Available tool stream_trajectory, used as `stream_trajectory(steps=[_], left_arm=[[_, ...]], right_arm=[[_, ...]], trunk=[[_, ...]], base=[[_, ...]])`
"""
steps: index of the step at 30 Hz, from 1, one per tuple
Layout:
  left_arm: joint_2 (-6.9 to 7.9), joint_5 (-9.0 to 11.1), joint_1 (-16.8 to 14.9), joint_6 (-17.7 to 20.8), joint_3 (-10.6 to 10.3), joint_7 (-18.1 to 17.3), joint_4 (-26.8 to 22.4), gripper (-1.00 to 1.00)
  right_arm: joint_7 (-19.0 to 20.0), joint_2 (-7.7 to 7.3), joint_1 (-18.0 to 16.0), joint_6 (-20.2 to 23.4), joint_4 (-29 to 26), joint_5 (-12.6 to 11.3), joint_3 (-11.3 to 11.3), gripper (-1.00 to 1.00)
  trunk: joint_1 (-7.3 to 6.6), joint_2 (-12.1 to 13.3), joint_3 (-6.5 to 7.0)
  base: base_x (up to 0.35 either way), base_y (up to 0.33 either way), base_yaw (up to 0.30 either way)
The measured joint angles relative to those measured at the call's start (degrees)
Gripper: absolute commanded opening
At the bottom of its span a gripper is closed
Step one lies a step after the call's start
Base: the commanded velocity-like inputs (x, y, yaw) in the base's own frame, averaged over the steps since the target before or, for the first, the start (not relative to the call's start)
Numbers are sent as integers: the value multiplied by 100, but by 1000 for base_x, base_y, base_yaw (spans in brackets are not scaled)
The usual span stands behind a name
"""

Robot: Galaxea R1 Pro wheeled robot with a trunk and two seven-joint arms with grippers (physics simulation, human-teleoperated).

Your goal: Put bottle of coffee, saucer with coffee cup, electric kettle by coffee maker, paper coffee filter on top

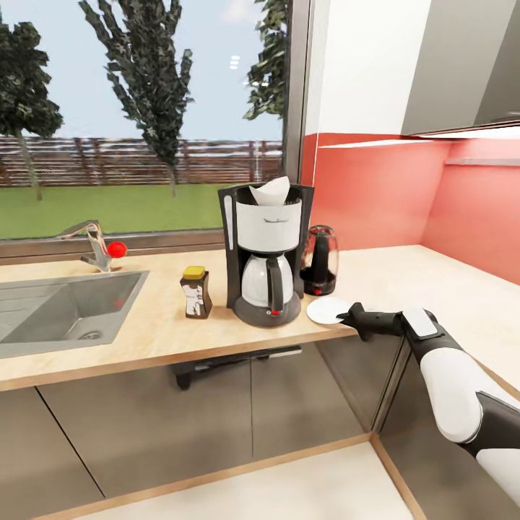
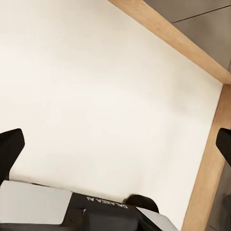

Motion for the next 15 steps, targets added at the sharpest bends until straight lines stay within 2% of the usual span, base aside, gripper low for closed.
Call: stream_trajectory(steps=[4, 8, 15], left_arm=[[-2, 0, 0, 0, 1, 0, 0, 100], [-3, 0, 0, 0, 0, 0, 0, 100], [-3, 0, 0, 0, 1, 0, 0, 100]], right_arm=[[1, 0, 0, 0, 1, -9, -1, -100], [0, 0, -2, -1, -3, -117, -14, -100], [2, 0, -2, -1, -3, -115, -14, -100]], trunk=[[1, -2, 0], [88, -161, -71], [88, -162, -72]], base=[[0, 0, 0], [0, 0, 0], [0, 0, 0]])
